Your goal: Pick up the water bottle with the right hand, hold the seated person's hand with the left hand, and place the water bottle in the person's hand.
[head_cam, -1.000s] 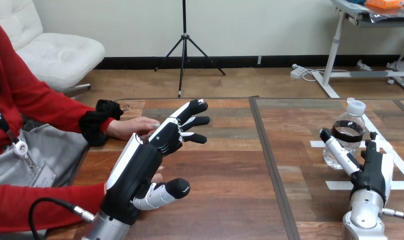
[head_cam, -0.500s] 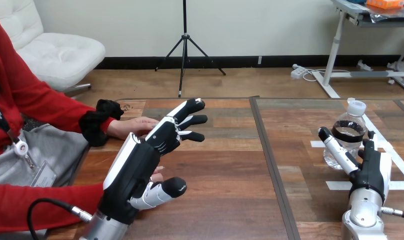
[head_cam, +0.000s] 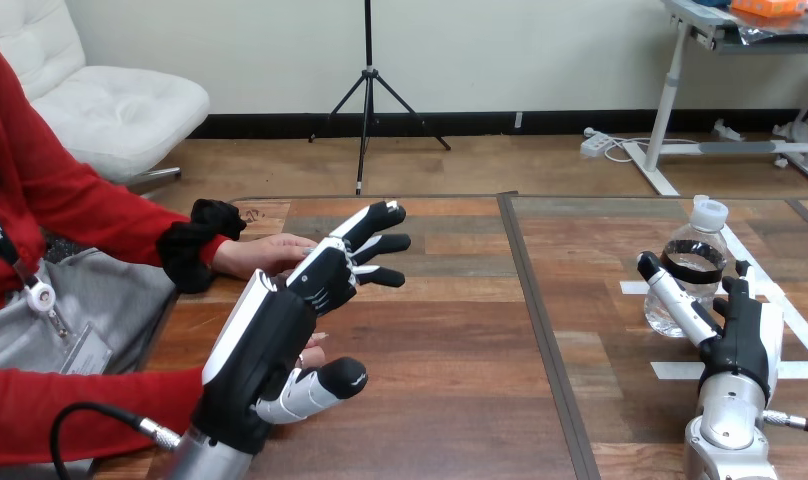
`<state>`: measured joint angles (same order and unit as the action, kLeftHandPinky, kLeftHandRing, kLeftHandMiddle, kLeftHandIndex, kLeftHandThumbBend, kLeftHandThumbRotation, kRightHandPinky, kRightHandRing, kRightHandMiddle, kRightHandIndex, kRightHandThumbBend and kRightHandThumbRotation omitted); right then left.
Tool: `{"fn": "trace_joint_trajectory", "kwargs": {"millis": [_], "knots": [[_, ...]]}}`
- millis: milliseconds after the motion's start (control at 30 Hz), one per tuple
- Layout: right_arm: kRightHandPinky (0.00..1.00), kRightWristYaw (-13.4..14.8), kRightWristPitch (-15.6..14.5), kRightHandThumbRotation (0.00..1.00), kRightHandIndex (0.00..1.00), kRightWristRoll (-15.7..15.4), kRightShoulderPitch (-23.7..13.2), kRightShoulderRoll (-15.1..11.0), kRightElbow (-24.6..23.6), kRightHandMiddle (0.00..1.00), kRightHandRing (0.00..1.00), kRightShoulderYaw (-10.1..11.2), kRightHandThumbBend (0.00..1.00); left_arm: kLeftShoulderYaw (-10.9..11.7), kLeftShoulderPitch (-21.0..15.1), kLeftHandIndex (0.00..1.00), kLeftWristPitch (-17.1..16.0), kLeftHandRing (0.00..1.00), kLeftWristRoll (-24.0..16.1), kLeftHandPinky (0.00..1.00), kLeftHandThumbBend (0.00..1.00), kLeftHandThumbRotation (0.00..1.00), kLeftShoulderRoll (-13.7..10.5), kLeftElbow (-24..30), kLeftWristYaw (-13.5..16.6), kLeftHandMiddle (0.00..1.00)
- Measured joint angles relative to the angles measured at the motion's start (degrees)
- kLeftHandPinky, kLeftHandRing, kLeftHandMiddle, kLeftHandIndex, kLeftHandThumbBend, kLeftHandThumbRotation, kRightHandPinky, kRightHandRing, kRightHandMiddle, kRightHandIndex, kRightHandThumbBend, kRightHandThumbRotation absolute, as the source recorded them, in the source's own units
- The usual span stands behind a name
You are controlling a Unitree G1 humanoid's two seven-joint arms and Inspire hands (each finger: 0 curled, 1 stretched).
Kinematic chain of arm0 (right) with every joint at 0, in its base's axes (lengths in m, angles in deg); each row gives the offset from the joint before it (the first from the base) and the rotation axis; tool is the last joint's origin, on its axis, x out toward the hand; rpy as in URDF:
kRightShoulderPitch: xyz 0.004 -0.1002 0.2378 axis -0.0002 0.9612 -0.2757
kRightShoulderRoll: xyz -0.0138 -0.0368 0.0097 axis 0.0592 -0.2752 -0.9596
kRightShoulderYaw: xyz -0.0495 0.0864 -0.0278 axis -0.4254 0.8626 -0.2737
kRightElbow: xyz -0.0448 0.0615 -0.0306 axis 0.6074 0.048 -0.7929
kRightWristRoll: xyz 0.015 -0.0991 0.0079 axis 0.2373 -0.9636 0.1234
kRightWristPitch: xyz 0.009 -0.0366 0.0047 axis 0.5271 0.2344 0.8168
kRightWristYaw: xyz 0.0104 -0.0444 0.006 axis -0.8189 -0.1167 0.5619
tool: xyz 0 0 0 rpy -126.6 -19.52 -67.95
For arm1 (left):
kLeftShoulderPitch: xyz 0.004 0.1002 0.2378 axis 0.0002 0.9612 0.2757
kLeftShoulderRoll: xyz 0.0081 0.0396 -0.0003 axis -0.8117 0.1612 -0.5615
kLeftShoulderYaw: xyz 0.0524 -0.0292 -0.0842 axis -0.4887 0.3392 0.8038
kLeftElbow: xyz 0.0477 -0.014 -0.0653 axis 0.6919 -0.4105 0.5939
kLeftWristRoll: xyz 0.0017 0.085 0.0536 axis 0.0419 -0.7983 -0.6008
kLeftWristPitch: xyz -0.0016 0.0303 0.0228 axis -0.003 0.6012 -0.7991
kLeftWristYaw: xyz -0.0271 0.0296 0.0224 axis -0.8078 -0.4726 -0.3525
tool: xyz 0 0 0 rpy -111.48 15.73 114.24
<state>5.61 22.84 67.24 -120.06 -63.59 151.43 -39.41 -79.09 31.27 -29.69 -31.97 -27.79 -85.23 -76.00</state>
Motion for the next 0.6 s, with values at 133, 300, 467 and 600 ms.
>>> {"fn": "trace_joint_trajectory", "kwargs": {"millis": [133, 300, 467, 600], "knots": [[0.86, -0.5, 0.0, 0.52, 1.0, 0.1, 0.0, -0.1, 0.0, 0.97, 0.94, 0.1, 1.0, 0.0, 0.1, 0.9, 0.0, 0.85, 0.5, 0.73, 1.0, 0.84, 0.0, 0.0, -0.4, 0.91], [0.86, -0.5, -0.3, 0.52, 1.0, 0.0, -0.1, -0.2, 0.1, 0.97, 0.94, 0.0, 1.0, 0.4, 0.1, 0.9, 0.0, 0.85, 1.0, 0.73, 1.0, 0.83, 0.0, 0.0, -0.9, 0.91], [0.87, -0.6, -0.9, 0.51, 1.0, -0.1, -0.5, -0.3, 0.1, 0.98, 0.95, 0.0, 1.0, 0.8, 0.1, 0.9, 0.0, 0.85, 1.3, 0.74, 1.0, 0.83, -0.1, 0.0, -1.1, 0.9], [0.9, -1.4, -1.0, 0.49, 1.0, 0.2, -0.7, -0.4, 0.1, 0.99, 0.97, 0.2, 1.0, 1.2, 0.1, 0.89, 0.0, 0.84, 1.2, 0.74, 1.0, 0.84, 0.0, 0.0, -1.1, 0.9]]}}
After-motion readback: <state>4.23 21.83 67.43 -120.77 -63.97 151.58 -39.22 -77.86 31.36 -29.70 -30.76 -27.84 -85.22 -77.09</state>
